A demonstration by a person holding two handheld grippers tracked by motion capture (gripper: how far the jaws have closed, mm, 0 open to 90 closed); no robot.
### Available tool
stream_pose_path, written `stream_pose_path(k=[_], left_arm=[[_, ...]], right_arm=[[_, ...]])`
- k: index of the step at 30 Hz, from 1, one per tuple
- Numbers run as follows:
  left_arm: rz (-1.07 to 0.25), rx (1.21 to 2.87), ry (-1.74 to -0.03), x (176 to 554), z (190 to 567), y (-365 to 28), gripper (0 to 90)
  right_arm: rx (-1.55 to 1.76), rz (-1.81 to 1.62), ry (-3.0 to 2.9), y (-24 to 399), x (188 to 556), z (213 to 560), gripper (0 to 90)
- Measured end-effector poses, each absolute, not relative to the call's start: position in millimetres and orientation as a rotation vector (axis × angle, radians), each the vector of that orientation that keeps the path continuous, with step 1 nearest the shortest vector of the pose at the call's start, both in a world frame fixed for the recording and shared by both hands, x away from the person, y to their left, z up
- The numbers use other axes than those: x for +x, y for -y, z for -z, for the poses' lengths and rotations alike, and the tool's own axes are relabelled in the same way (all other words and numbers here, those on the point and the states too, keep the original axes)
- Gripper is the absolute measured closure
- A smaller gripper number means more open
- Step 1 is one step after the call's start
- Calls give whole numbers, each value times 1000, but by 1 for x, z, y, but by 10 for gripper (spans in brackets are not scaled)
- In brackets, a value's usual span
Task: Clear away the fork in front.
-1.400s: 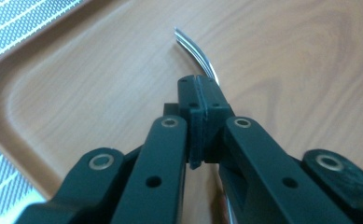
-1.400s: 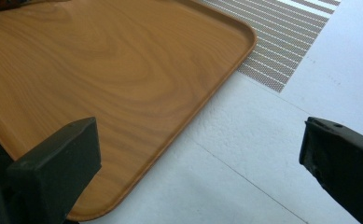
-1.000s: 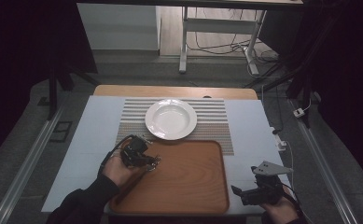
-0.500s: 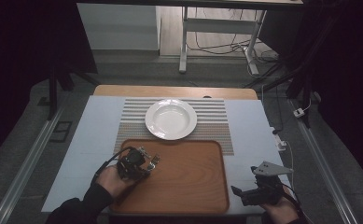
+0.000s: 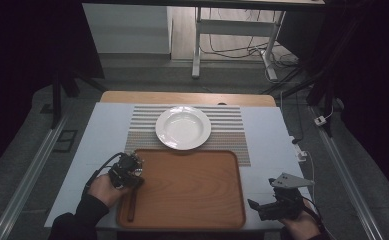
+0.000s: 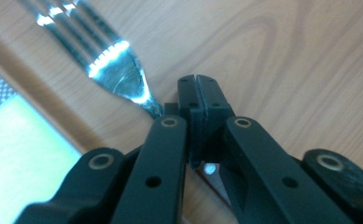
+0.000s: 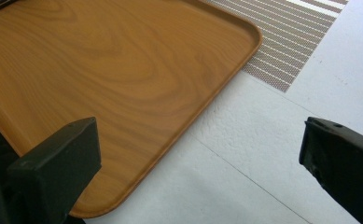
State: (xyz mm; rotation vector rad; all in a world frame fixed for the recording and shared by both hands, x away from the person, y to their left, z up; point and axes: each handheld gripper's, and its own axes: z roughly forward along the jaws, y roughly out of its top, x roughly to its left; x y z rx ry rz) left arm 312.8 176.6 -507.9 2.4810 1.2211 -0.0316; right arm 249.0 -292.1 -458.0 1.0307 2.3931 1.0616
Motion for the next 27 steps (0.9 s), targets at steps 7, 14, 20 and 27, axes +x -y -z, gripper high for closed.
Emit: stream_pose_path(k=[7, 14, 20, 27], left_arm=[[54, 2463, -1203, 310, 506, -177, 835], [112, 2473, -1204, 298, 506, -180, 853], [74, 2483, -1256, 293, 506, -188, 877], [-11, 2390, -1223, 282, 493, -196, 722]], right_arm=[[1031, -1065, -2392, 292, 249, 458, 0], [1030, -1065, -2393, 292, 249, 458, 0], [1029, -1065, -2393, 292, 249, 458, 0], [1036, -1070, -2385, 292, 249, 458, 0]])
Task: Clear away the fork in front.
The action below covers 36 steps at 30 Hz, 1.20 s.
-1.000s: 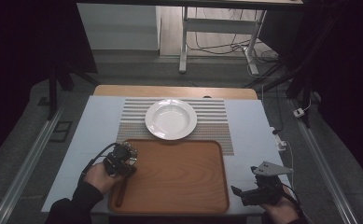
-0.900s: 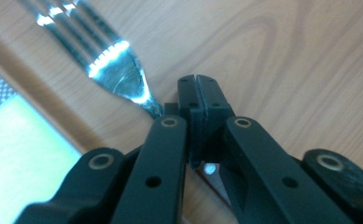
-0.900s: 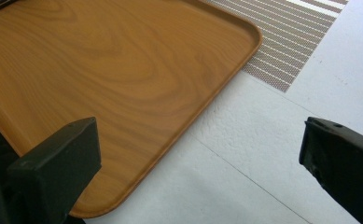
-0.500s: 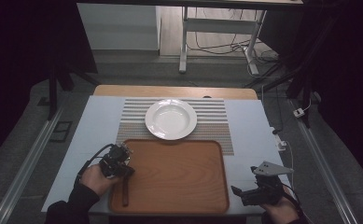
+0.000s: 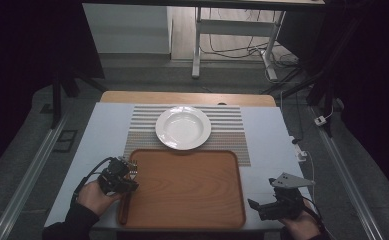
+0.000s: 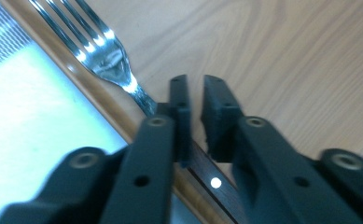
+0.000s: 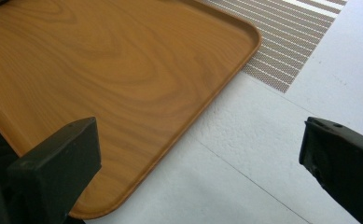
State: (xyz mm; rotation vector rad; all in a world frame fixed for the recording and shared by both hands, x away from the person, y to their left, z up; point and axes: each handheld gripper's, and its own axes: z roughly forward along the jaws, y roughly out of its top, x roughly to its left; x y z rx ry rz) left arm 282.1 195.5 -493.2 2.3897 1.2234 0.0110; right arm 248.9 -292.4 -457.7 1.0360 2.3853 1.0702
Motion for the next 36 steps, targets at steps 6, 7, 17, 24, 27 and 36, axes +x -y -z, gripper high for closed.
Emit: stream_pose_path(k=[6, 7, 17, 24, 27, 36], left_arm=[[-61, 2293, -1163, 261, 481, -203, 483], [-74, 2286, -1150, 257, 480, -205, 439], [-245, 2144, -1111, 218, 474, -228, 112], [-264, 2073, -1125, 201, 477, -247, 16], [-267, 2037, -1134, 195, 477, -255, 5], [-278, 2013, -1174, 186, 478, -266, 0]], right_arm=[[1040, -1064, -2384, 293, 248, 457, 0], [1037, -1063, -2385, 293, 248, 457, 0], [1043, -1070, -2376, 293, 248, 457, 0], [1046, -1071, -2376, 293, 248, 457, 0], [1048, -1073, -2376, 293, 249, 457, 0], [1051, -1067, -2379, 293, 249, 457, 0]])
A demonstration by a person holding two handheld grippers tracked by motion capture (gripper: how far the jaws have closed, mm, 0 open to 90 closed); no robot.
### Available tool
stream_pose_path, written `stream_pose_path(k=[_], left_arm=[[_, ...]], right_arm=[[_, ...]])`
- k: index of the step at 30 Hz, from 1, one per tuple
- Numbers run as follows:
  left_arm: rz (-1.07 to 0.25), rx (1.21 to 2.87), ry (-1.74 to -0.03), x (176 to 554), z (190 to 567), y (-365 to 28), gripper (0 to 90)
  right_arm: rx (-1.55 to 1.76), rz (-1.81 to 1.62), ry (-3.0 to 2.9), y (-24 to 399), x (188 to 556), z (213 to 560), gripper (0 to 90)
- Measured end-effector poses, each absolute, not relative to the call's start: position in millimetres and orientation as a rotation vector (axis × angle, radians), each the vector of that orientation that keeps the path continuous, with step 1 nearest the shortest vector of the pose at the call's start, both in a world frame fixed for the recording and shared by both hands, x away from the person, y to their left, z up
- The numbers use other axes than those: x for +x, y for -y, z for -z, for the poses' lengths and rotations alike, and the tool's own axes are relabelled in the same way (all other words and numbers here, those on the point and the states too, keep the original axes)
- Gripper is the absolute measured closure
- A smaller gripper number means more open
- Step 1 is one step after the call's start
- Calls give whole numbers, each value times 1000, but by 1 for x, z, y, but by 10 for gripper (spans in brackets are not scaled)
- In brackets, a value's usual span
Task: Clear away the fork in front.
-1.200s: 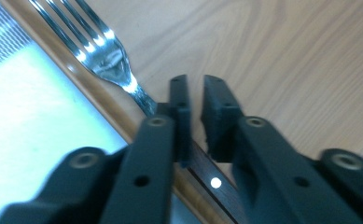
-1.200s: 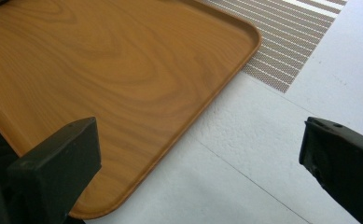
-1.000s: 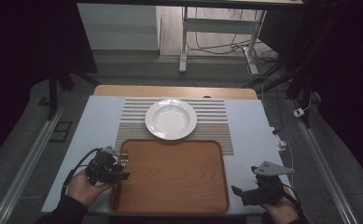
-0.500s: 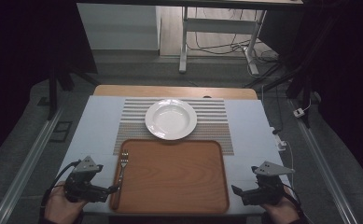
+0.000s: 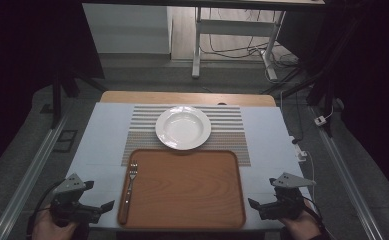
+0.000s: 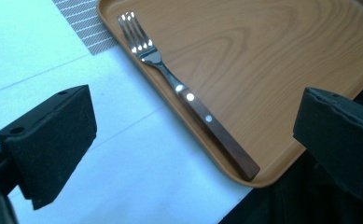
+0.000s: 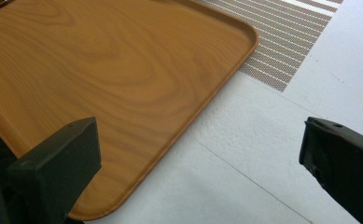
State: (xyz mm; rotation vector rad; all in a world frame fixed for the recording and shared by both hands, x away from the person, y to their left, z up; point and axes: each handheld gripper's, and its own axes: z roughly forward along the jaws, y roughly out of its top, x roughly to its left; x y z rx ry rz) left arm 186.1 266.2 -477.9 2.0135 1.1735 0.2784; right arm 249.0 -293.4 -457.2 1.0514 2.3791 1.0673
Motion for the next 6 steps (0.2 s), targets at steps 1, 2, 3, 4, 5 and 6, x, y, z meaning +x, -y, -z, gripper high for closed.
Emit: stream_pose_path(k=[1, 2, 3, 4, 5, 6], left_arm=[[-274, 2016, -1176, 186, 478, -267, 0], [-267, 2018, -1179, 185, 478, -268, 0], [-258, 2016, -1185, 186, 479, -268, 0], [-245, 2015, -1188, 186, 479, -269, 0], [-232, 2012, -1196, 187, 479, -270, 0], [-225, 2013, -1204, 188, 479, -270, 0]], right_arm=[[1052, -1067, -2379, 293, 249, 457, 0], [1052, -1067, -2379, 293, 249, 457, 0], [1052, -1067, -2380, 293, 249, 457, 0], [1052, -1067, -2381, 293, 249, 457, 0], [1050, -1067, -2382, 293, 249, 457, 0], [1049, -1066, -2383, 293, 249, 458, 0]])
